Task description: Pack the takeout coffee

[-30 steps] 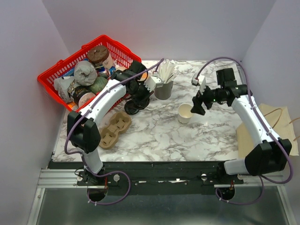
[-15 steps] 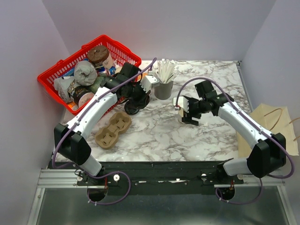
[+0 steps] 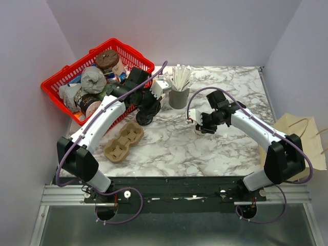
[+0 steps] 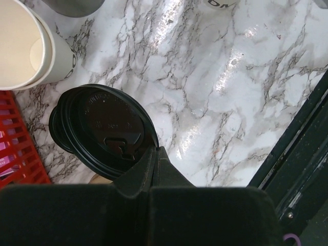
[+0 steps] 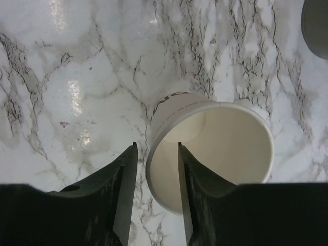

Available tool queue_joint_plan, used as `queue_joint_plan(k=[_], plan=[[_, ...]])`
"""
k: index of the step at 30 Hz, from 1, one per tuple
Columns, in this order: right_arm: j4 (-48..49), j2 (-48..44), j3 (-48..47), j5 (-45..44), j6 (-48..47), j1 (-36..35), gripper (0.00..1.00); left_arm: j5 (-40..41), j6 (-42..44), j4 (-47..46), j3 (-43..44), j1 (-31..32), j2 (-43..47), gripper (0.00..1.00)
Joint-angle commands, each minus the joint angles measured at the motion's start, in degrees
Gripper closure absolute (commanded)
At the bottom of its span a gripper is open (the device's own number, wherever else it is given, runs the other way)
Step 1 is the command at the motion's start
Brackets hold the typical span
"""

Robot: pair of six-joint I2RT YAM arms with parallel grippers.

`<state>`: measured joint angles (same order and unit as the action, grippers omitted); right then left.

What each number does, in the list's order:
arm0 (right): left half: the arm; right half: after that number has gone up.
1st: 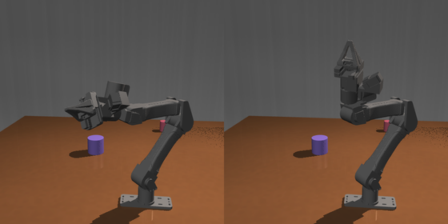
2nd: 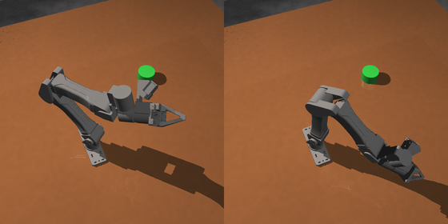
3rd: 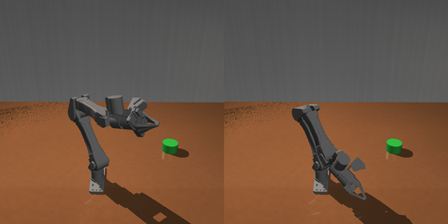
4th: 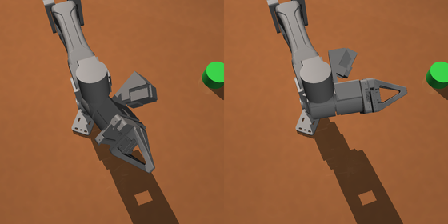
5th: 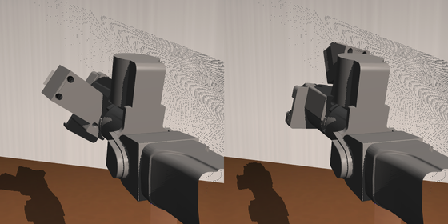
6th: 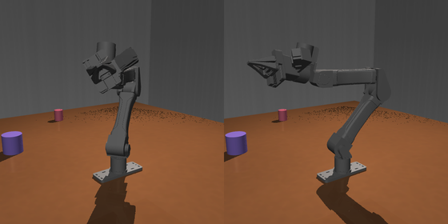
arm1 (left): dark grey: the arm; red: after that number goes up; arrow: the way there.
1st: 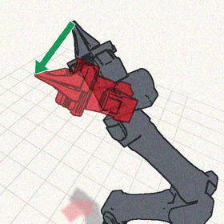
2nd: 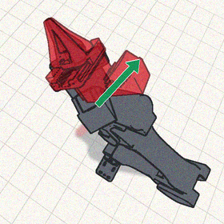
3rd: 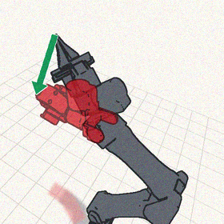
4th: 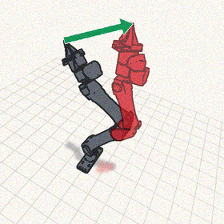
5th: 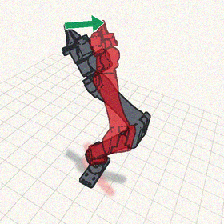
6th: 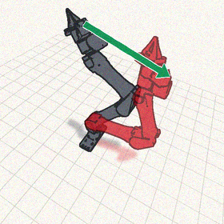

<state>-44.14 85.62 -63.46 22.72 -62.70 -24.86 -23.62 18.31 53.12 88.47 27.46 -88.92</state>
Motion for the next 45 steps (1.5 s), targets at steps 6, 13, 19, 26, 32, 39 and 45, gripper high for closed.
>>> queue_joint_plan(k=[6, 13, 19, 26, 32, 39, 45], plan=[[-2.62, -0.98, -0.70, 1.27, 0.91, -6.07, 0.78, 1.82, -1.43, -2.06, 1.62, -1.89, 3.58, 1.00], [-2.71, -1.51, -0.52, 3.03, 2.75, -13.19, 0.88, 2.35, -1.87, -3.20, 0.39, -2.33, 5.25, 1.00], [-4.81, -0.72, -3.16, 5.93, 2.32, -14.42, 0.90, 1.21, -2.31, -3.55, -0.66, -2.33, 6.74, 1.00], [-3.50, -2.74, -1.32, 9.88, 3.89, -15.30, 0.90, -4.06, -8.80, -7.59, -6.28, -2.68, 9.29, 1.00], [-3.14, -3.80, 0.18, 11.91, 5.65, -16.09, 0.65, -10.04, -13.81, -14.44, -11.90, -2.85, 13.07, 1.00], [-3.93, -10.64, 0.71, 11.03, 6.97, -16.09, 0.35, -18.29, -18.04, -21.39, -15.25, -2.77, 13.96, 1.00], [2.03, -19.09, -2.45, 10.41, 26.62, -9.44, 0.33, -31.03, -30.58, -39.99, -22.36, -2.06, 15.71, 1.00]])
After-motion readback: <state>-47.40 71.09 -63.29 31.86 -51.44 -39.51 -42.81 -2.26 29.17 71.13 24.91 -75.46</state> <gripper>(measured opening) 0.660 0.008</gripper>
